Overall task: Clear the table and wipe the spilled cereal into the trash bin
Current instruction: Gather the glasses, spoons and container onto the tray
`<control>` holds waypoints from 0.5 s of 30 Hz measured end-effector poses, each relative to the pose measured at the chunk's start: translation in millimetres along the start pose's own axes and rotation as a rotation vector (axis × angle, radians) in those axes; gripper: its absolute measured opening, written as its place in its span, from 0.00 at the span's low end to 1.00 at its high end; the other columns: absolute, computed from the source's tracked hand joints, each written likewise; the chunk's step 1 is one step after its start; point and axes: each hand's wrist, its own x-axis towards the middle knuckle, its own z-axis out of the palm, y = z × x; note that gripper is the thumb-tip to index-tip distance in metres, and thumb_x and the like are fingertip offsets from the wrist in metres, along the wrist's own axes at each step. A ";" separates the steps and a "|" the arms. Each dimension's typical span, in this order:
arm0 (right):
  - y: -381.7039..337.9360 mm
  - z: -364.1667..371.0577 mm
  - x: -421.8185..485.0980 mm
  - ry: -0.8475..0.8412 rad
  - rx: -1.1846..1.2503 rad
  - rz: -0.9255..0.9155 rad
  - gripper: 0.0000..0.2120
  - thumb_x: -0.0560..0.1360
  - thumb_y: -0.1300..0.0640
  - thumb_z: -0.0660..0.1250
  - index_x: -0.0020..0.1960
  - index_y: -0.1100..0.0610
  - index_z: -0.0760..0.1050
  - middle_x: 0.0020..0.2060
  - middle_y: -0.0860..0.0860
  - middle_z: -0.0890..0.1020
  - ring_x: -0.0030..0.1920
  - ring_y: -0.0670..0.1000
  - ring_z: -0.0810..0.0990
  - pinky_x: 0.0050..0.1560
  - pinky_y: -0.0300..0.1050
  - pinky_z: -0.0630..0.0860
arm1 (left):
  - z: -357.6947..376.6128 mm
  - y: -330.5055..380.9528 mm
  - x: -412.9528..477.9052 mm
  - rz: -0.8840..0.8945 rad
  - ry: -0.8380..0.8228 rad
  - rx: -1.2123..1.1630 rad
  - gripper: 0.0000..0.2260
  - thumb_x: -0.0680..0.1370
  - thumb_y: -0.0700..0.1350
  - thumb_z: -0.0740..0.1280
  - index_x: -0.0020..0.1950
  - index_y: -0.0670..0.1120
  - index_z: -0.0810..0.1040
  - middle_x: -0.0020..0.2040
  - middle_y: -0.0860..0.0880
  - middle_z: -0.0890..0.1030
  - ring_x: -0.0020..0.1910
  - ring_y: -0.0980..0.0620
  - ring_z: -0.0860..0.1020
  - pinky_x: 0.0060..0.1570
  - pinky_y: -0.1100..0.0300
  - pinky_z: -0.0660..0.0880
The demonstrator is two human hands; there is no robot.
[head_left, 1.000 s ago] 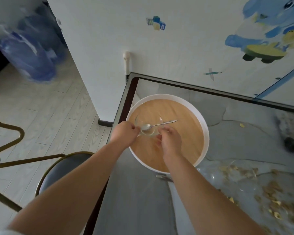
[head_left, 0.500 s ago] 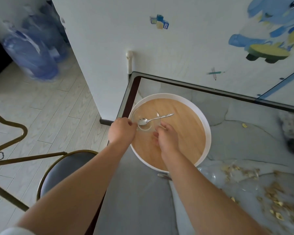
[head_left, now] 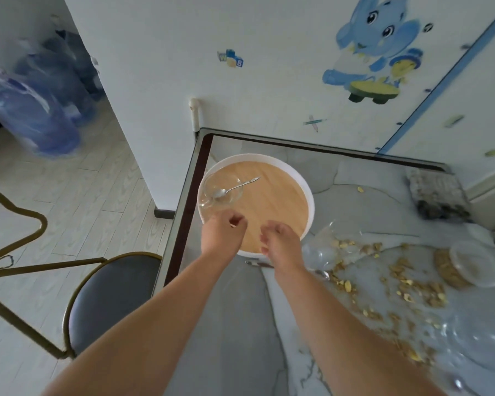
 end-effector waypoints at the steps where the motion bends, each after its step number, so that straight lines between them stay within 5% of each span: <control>1: 5.7 -9.1 -8.4 0.020 -0.009 -0.001 0.20 0.67 0.53 0.65 0.58 0.56 0.76 0.53 0.53 0.81 0.55 0.54 0.79 0.62 0.55 0.74 | 3.7 1.4 -11.1 0.019 -0.023 0.006 0.06 0.76 0.43 0.65 0.49 0.45 0.81 0.43 0.53 0.78 0.44 0.54 0.75 0.45 0.64 0.67; 4: 23.0 -36.7 -31.3 0.055 -0.063 -0.027 0.05 0.68 0.54 0.64 0.42 0.53 0.77 0.40 0.51 0.78 0.47 0.54 0.77 0.56 0.50 0.74 | 15.7 1.1 -37.4 0.051 -0.083 0.018 0.06 0.75 0.43 0.66 0.48 0.45 0.81 0.43 0.52 0.79 0.45 0.53 0.76 0.46 0.63 0.69; 6: 40.5 -56.5 -40.4 0.091 -0.174 -0.075 0.06 0.72 0.56 0.63 0.36 0.51 0.74 0.39 0.51 0.78 0.46 0.54 0.76 0.54 0.52 0.74 | 24.1 -1.9 -52.0 0.046 -0.121 0.010 0.05 0.75 0.43 0.66 0.47 0.46 0.81 0.41 0.53 0.79 0.42 0.53 0.76 0.44 0.62 0.70; 9: 62.2 -84.5 -50.6 0.128 -0.467 -0.123 0.10 0.76 0.56 0.62 0.52 0.57 0.80 0.48 0.50 0.81 0.50 0.49 0.78 0.50 0.38 0.70 | 32.2 -12.1 -68.6 0.015 -0.148 0.011 0.04 0.75 0.44 0.66 0.45 0.48 0.80 0.40 0.54 0.78 0.41 0.54 0.75 0.41 0.64 0.67; 15: 75.7 -84.1 -42.3 0.042 -0.841 -0.187 0.16 0.78 0.54 0.59 0.63 0.56 0.73 0.61 0.52 0.77 0.62 0.52 0.74 0.60 0.42 0.68 | 30.9 -31.1 -72.5 0.008 -0.141 0.069 0.05 0.75 0.44 0.65 0.47 0.48 0.81 0.42 0.54 0.79 0.42 0.54 0.76 0.41 0.65 0.67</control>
